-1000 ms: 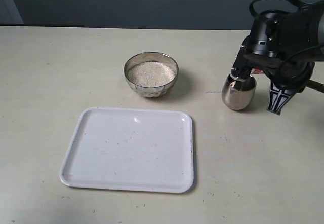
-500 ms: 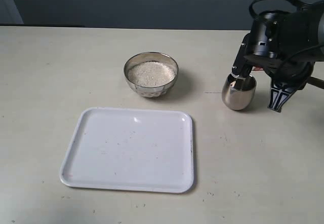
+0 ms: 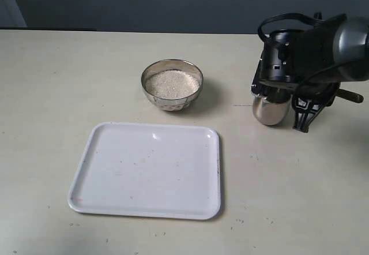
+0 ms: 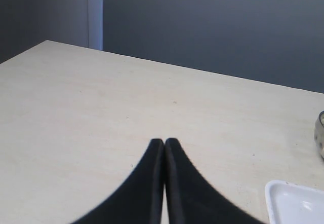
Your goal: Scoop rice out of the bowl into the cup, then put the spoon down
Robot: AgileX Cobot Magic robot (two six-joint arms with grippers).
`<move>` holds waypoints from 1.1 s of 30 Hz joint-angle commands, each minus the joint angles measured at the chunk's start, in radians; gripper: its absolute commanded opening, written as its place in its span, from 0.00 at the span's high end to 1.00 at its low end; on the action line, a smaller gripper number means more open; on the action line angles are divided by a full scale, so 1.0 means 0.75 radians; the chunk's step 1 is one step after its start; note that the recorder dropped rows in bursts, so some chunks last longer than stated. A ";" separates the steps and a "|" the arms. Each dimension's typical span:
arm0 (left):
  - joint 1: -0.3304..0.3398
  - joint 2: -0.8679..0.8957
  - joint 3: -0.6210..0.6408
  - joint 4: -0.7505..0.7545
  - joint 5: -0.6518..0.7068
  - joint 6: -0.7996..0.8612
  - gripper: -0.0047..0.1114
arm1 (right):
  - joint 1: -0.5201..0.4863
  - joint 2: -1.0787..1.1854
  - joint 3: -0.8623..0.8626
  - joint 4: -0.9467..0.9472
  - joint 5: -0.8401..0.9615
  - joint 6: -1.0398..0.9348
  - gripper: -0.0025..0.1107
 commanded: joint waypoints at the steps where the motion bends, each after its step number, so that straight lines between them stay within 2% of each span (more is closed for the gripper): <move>1: -0.009 -0.006 -0.003 0.008 -0.015 -0.004 0.96 | 0.001 -0.003 0.008 -0.001 0.003 0.018 0.98; 33: -0.009 -0.006 -0.003 0.008 -0.015 -0.004 0.96 | 0.003 0.063 0.008 -0.090 0.127 0.072 0.98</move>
